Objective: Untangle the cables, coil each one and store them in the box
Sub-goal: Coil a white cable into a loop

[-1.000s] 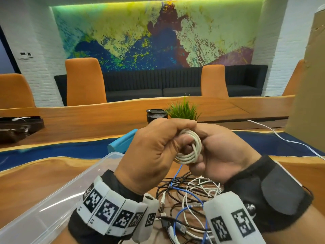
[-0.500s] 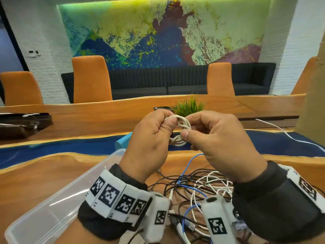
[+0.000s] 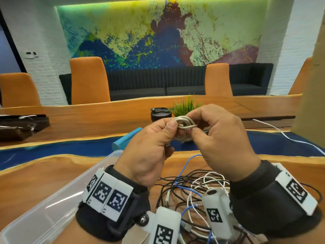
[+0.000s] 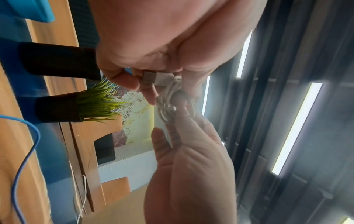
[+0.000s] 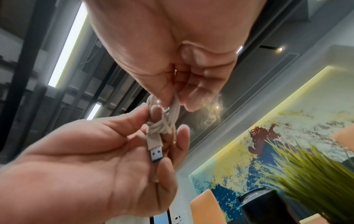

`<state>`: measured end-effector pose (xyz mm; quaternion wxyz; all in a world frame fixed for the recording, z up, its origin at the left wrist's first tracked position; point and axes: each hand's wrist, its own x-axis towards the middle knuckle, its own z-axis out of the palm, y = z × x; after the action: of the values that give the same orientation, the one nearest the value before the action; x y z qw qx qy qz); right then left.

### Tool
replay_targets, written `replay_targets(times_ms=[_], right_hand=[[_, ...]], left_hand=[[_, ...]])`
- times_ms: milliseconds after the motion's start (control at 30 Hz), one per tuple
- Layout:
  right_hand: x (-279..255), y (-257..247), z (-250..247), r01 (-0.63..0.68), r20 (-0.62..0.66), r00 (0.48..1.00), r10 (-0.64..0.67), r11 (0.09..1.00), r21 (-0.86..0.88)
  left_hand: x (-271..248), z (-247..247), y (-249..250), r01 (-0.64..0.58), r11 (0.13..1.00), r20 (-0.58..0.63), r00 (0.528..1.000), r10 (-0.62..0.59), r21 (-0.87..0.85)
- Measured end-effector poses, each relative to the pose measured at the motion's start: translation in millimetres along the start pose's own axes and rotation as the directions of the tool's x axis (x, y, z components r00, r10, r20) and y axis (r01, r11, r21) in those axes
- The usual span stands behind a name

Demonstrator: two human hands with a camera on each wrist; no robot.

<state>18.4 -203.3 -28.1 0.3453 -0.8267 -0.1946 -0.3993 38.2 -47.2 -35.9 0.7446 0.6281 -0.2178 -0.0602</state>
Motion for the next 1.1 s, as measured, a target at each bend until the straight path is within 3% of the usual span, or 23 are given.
replay_targets(times_ms=[200, 333, 500, 633, 867, 1000, 1100], right_hand=[[-2.7, 3.2, 6.1, 0.090, -0.109, 0.989, -0.098, 0.993, -0.078], [-3.1, 4.1, 9.9, 0.032, -0.153, 0.988, -0.027, 0.999, 0.028], [-3.8, 7.1, 11.5, 0.207, -0.194, 0.962, -0.191, 0.976, 0.067], [-5.4, 5.6, 13.8, 0.226, -0.200, 0.955, -0.217, 0.974, 0.024], [-12.3, -10.8, 22.9, 0.036, -0.174, 0.984, 0.026, 0.937, 0.347], [-14.6, -17.0, 29.1, 0.013, -0.290, 0.949, 0.120, 0.908, 0.419], [-15.7, -20.0, 29.0, 0.031, -0.294, 0.948, 0.122, 0.883, 0.468]], left_hand=[[0.2, -5.0, 0.1, 0.062, 0.996, 0.068, 0.996, -0.058, -0.068], [-0.2, -3.8, -0.8, 0.088, 0.990, 0.080, 0.994, -0.079, -0.114], [0.3, 1.5, -2.4, 0.034, 0.990, -0.006, 0.999, -0.035, -0.140], [1.1, 0.4, -0.1, -0.051, 0.986, -0.098, 0.995, 0.036, -0.159], [-0.7, 3.2, 1.6, -0.108, 0.976, -0.113, 0.990, 0.087, -0.192], [-2.4, 7.3, 0.3, -0.137, 0.967, -0.114, 0.987, 0.114, -0.213], [-3.0, 7.5, 1.1, -0.143, 0.960, -0.123, 0.986, 0.117, -0.240]])
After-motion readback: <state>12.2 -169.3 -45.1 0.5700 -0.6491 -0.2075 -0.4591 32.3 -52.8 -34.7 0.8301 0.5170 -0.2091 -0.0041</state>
